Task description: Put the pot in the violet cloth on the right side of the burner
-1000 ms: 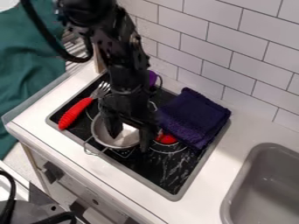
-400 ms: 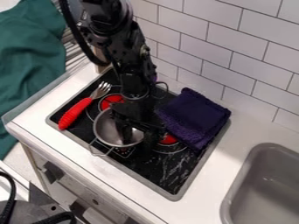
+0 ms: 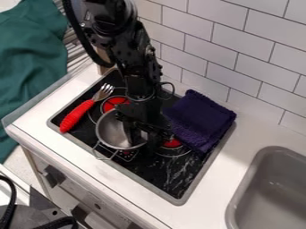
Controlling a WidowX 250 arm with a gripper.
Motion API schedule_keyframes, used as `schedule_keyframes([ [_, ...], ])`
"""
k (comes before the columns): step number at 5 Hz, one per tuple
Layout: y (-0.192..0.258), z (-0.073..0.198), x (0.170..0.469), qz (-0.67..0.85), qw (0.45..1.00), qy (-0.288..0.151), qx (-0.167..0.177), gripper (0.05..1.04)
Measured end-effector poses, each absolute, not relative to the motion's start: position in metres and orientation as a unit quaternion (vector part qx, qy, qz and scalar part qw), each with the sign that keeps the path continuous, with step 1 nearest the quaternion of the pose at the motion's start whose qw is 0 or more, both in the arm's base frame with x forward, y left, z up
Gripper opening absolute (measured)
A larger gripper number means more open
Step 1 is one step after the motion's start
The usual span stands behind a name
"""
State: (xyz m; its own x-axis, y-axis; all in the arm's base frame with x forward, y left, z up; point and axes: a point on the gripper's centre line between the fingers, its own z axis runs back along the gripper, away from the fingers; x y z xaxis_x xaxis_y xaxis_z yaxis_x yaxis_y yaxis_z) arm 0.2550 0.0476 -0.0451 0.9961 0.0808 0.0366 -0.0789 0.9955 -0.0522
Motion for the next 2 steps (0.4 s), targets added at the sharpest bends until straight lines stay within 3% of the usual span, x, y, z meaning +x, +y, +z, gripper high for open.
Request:
schedule_keyframes([
  [1,0.048,-0.041,0.252,0.029,0.999,-0.030,-0.022,0.511],
  [2,0.060,-0.032,0.253,0.041,0.998,-0.046,-0.015,0.340],
])
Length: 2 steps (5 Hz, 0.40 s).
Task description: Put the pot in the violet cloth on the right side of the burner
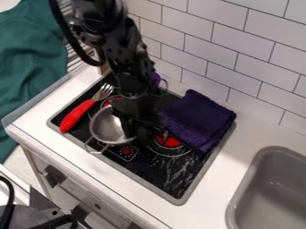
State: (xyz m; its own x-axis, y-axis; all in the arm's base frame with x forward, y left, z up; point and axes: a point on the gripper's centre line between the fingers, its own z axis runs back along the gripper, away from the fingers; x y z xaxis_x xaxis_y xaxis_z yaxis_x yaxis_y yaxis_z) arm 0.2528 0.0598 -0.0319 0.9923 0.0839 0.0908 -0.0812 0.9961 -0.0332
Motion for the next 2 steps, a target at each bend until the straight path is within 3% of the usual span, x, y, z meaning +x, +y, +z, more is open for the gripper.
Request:
schedule_keyframes([
  [1,0.069,-0.011,0.246,0.062,0.995,-0.073,-0.009,0.150],
  [2,0.071,0.018,0.252,0.067,0.991,-0.116,0.004,0.059],
])
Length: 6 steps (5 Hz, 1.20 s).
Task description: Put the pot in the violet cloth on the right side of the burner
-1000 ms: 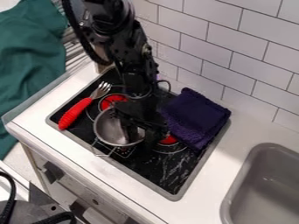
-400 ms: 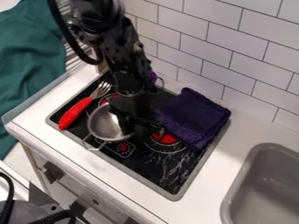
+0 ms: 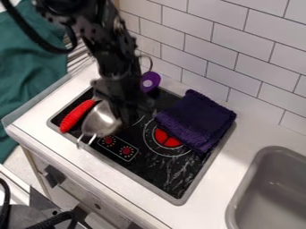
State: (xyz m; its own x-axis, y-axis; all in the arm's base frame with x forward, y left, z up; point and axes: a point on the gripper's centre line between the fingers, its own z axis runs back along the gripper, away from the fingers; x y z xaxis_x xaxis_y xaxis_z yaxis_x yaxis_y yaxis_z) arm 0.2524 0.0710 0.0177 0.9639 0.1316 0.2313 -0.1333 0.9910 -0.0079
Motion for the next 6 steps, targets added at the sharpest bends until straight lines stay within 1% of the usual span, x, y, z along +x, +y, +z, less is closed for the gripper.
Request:
schedule_keyframes([
  [1,0.061,0.035,0.267,0.045,0.989,-0.137,0.007,0.055],
  [2,0.037,0.046,0.284,0.013,0.989,-0.147,0.017,0.055],
  [3,0.017,0.048,0.294,-0.011,0.988,-0.152,0.031,0.055],
  [4,-0.005,0.047,0.294,-0.031,0.987,-0.150,0.043,0.055],
  [5,-0.014,0.032,0.295,-0.044,0.989,-0.134,0.047,0.055],
  [6,-0.028,0.023,0.311,-0.077,0.987,-0.135,0.046,0.055],
])
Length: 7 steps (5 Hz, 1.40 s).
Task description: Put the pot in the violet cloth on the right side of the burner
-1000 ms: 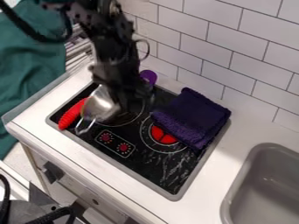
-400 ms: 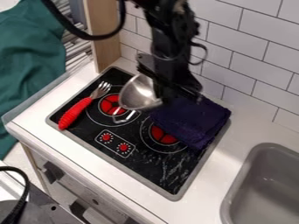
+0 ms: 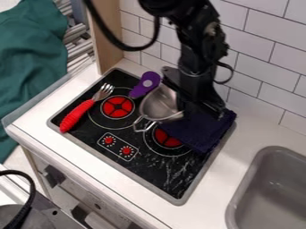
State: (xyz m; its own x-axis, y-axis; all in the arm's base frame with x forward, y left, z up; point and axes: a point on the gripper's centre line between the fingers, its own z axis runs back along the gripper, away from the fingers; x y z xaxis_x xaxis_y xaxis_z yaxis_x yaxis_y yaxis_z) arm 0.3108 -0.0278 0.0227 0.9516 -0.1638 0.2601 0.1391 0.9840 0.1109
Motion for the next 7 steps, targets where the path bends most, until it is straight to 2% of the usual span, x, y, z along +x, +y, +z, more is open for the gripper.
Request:
schedule_keyframes([
  [2,-0.066,0.013,0.332,-0.142,0.981,-0.123,0.053,0.055],
  [3,-0.070,0.003,0.332,-0.132,0.984,-0.110,0.034,0.079],
  [4,-0.062,-0.007,0.323,-0.069,0.992,-0.108,0.002,0.232],
  [5,-0.050,-0.005,0.314,-0.031,0.994,-0.106,-0.019,0.495],
  [6,-0.042,0.009,0.307,-0.014,0.992,-0.118,-0.033,0.814],
  [7,-0.031,0.039,0.297,0.008,0.988,-0.146,-0.049,1.010],
])
